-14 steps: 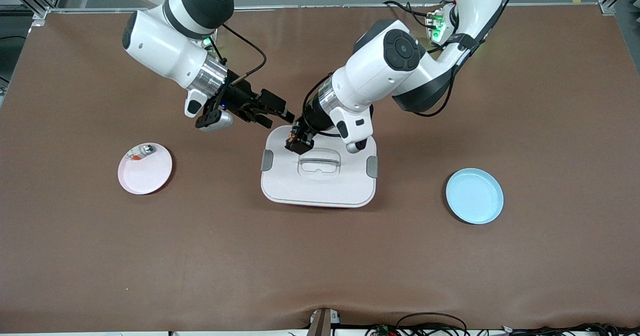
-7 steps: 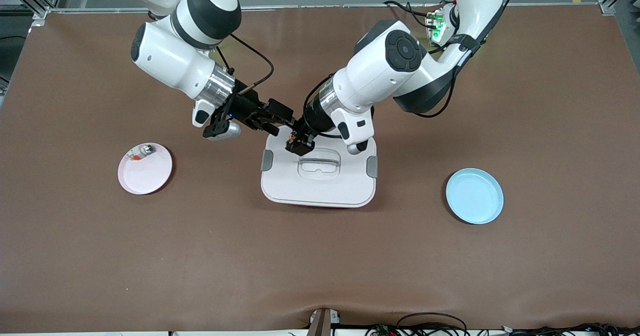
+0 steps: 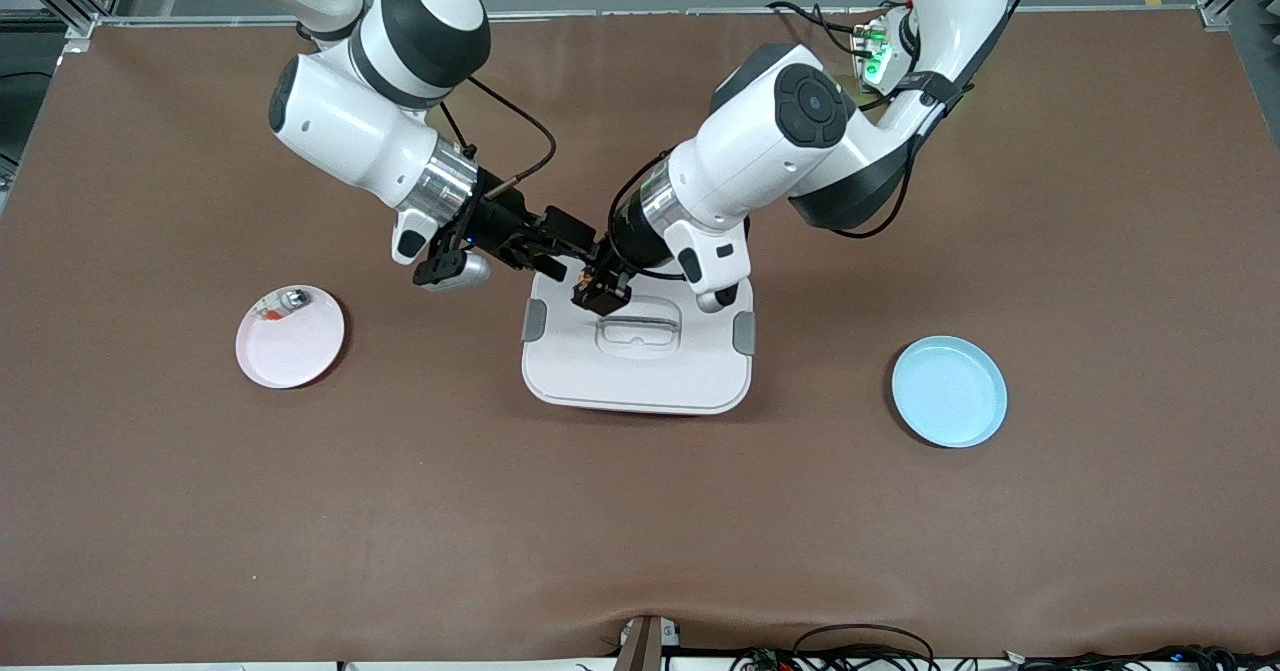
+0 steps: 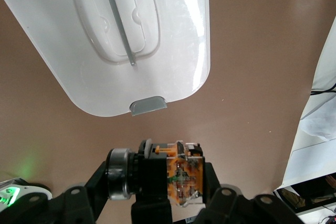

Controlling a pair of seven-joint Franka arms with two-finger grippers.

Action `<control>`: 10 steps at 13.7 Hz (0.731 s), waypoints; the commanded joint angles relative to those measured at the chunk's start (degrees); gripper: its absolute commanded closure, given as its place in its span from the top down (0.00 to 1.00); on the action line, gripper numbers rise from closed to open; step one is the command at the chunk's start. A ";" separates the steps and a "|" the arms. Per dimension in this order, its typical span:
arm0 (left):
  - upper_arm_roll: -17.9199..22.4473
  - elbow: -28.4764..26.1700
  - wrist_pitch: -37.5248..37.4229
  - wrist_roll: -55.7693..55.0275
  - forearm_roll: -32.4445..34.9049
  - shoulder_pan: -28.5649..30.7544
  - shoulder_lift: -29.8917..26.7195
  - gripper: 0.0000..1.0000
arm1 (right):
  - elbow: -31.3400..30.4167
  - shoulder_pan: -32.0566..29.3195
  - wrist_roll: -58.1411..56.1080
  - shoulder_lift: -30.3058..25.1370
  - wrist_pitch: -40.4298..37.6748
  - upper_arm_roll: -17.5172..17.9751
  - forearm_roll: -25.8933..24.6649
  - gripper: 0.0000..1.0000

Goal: Transfer orange switch to right arm and place
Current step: 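Close the right gripper on the switch held by the left gripper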

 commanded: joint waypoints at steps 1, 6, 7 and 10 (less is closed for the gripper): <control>0.14 1.43 0.19 -0.74 -1.17 -0.43 0.81 0.00 | 2.09 0.73 -0.14 1.51 0.30 -0.48 1.30 1.00; 0.31 1.43 0.19 -2.41 -1.09 -0.69 1.07 0.00 | 2.80 0.64 -0.85 1.60 0.22 -0.48 1.21 0.56; 0.31 1.43 0.19 -2.50 -1.09 -0.69 1.07 0.00 | 2.80 0.64 -0.85 1.60 0.22 -0.48 1.21 0.53; 0.31 1.43 0.19 -2.50 -1.09 -0.69 1.16 0.00 | 3.24 0.73 -0.93 1.69 0.22 -0.48 1.12 0.34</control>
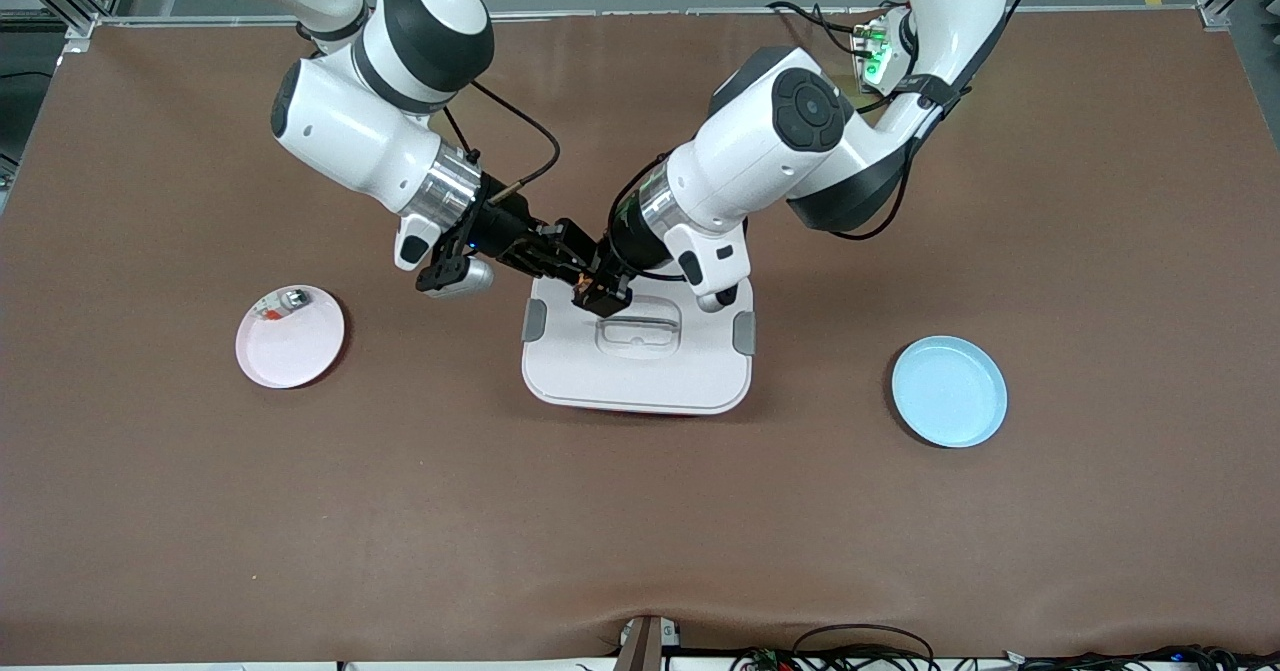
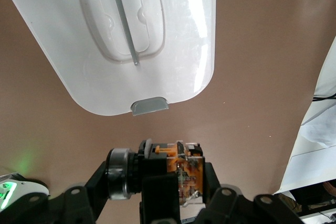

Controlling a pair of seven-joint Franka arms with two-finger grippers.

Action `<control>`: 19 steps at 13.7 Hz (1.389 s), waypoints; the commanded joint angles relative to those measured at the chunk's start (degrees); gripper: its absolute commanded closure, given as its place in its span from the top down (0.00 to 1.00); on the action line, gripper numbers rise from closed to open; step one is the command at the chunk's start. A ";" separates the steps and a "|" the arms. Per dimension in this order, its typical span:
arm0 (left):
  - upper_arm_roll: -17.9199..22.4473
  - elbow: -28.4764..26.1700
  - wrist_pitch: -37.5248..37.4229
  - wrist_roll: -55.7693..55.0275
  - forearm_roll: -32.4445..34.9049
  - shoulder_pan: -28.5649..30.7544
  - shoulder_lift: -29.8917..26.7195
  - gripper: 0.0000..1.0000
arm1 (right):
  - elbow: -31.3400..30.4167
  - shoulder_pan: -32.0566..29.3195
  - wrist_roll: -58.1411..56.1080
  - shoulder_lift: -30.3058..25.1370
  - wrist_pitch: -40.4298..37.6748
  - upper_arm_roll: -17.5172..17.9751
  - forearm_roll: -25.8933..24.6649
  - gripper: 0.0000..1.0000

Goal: Transfer orange switch to right arm and place
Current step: 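Close the right gripper on the switch held by the left gripper, then open the left gripper and pull both grippers apart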

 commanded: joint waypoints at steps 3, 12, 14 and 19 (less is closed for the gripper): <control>0.34 1.40 0.20 -0.05 -1.09 -0.55 1.02 0.00 | 1.63 0.81 -0.93 1.18 0.25 -0.42 1.16 0.05; 0.16 1.49 0.46 0.48 -0.91 -0.46 0.58 1.00 | 1.63 0.72 -0.84 1.27 0.08 -0.42 0.89 0.00; 0.25 1.93 0.46 0.39 -0.91 -0.46 0.49 1.00 | 2.15 0.64 -0.58 1.27 -0.10 -0.42 0.98 0.00; 0.34 1.93 0.29 0.22 -0.74 0.07 0.05 1.00 | 2.33 -0.15 -0.40 0.92 -3.34 -0.68 0.55 0.00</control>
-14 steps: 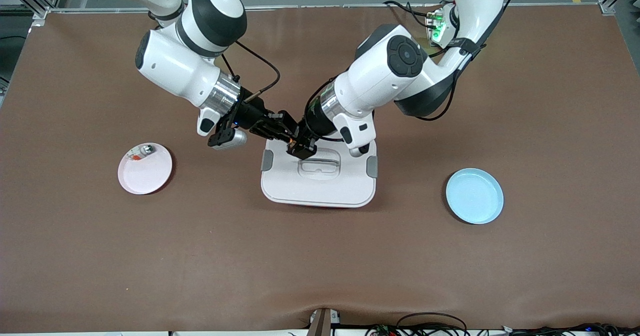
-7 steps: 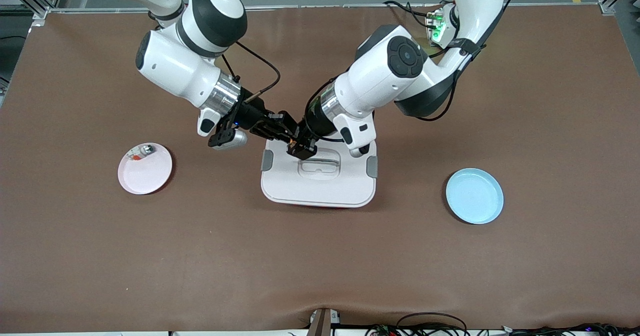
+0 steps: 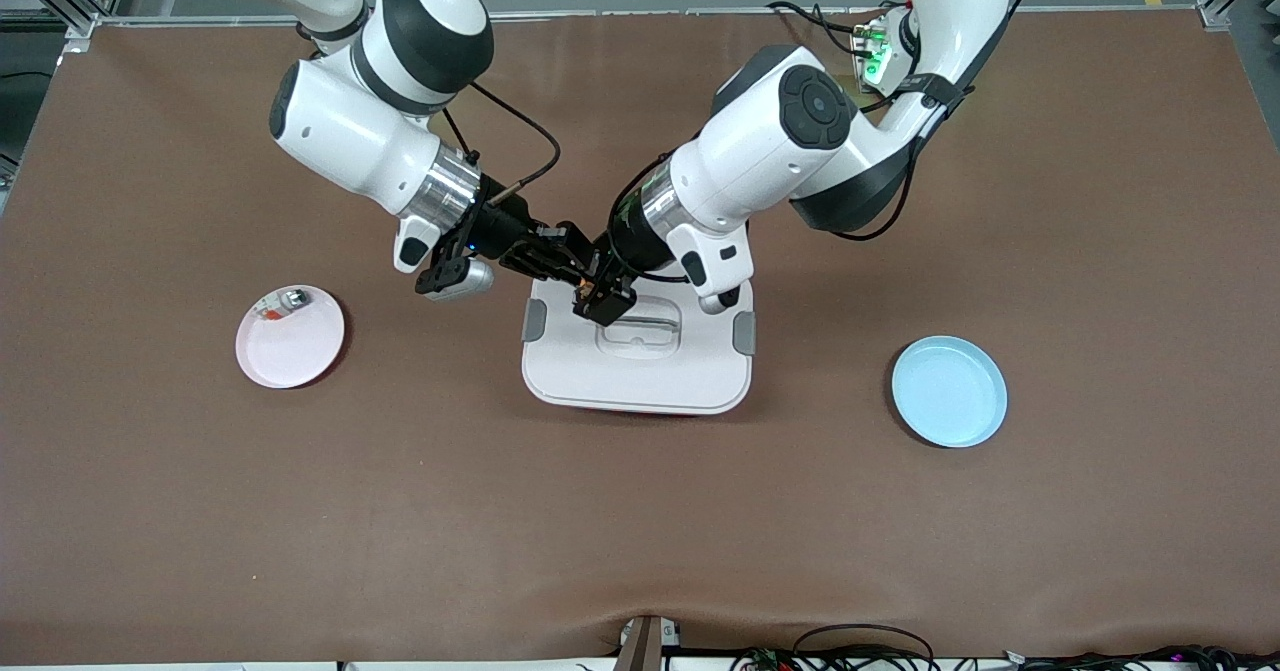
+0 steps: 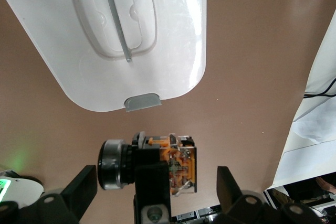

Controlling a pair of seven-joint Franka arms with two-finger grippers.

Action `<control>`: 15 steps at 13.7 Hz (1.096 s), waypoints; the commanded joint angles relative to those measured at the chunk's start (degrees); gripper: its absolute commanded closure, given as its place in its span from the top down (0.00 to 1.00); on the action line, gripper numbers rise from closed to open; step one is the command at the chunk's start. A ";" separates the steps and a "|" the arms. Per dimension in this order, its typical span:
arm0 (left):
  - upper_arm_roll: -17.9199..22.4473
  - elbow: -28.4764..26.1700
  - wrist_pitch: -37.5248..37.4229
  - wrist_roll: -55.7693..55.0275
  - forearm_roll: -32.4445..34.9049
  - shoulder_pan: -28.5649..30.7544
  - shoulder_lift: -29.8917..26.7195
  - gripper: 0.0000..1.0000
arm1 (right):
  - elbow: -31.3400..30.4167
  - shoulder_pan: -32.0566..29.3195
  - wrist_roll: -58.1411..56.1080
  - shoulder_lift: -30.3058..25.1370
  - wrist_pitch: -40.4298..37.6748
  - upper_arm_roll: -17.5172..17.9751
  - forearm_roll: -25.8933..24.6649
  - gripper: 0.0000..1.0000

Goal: Transfer orange switch to right arm and place
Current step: 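Open the left gripper and pull both grippers apart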

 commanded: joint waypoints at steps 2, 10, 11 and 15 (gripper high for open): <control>1.52 0.88 -0.13 0.11 -0.46 -0.03 -0.79 1.00 | 1.50 -0.43 0.10 0.00 -5.29 -0.63 -0.18 0.00; 6.10 0.88 -3.46 0.46 -0.29 0.84 -5.36 1.00 | 1.68 -4.29 0.27 -3.16 -18.82 -0.63 -11.25 0.00; 6.62 0.88 -4.43 0.90 0.06 0.93 -6.06 1.00 | 1.68 -4.65 0.10 -3.60 -21.63 -0.63 -13.78 0.00; 8.56 0.88 -8.47 4.67 7.87 1.02 -7.38 1.00 | 1.85 -5.18 -1.30 -5.18 -29.63 -0.54 -32.57 0.00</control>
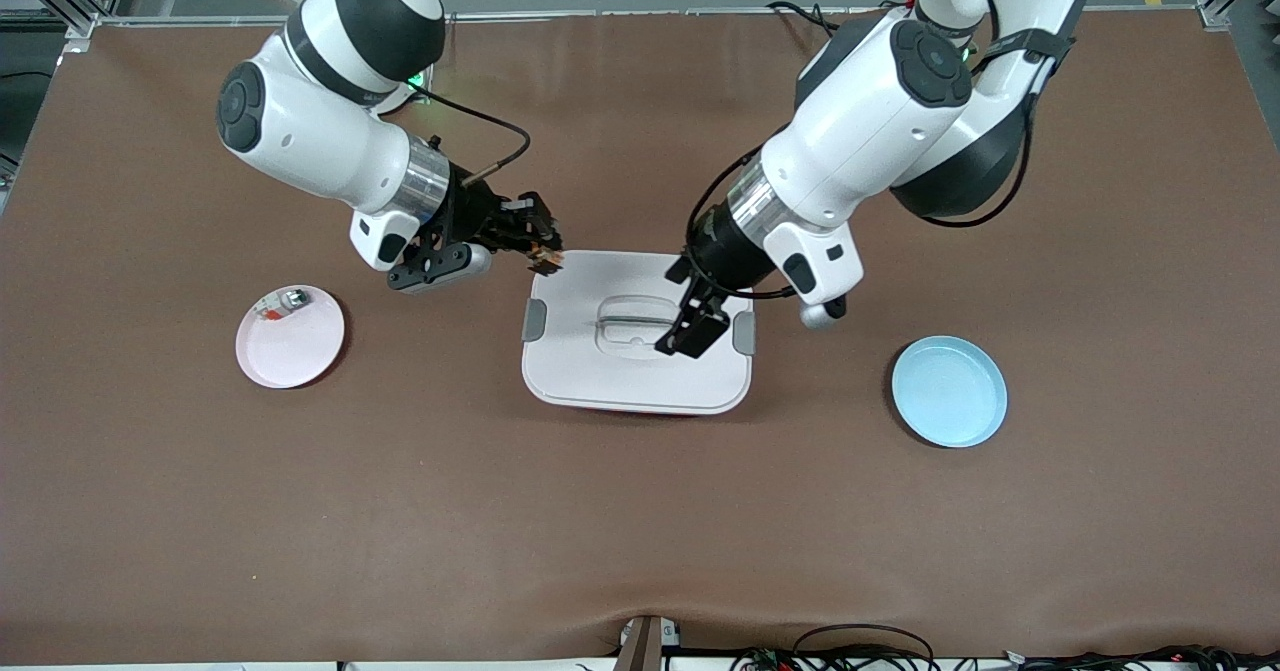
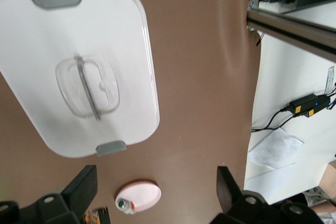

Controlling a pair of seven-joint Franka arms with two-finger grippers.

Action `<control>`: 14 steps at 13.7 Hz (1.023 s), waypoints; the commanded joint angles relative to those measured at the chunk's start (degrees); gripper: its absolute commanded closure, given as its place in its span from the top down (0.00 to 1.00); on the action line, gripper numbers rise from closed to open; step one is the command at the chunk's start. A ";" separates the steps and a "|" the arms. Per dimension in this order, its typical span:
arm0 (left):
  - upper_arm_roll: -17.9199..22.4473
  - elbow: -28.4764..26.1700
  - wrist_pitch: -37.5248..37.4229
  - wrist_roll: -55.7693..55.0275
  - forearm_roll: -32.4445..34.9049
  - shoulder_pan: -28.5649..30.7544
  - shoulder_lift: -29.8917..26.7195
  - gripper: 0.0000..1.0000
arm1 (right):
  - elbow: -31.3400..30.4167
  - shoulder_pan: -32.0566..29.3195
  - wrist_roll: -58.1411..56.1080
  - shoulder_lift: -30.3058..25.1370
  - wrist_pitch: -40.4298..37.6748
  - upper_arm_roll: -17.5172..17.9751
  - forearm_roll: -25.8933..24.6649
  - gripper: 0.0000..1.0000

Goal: Transfer orange switch to right arm and place
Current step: 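Move the switch to the white plate while the left gripper withdraws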

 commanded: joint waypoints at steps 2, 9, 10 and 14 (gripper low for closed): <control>0.65 -0.27 -4.22 5.40 7.25 -0.10 -0.96 1.00 | -0.63 -0.69 -5.25 -2.96 -6.06 0.71 -12.33 0.00; 1.62 -0.36 -13.53 29.21 9.72 5.69 -2.71 1.00 | -2.03 -6.75 -26.95 -7.70 -14.60 0.71 -22.71 0.00; 1.62 -0.45 -14.76 33.33 10.77 6.83 -2.97 1.00 | -2.47 -7.98 -31.42 -8.32 -14.78 0.62 -24.54 0.00; 1.53 -0.80 -19.34 46.09 13.24 11.57 -3.86 1.00 | -2.38 -14.12 -49.45 -8.50 -14.34 0.71 -29.75 0.00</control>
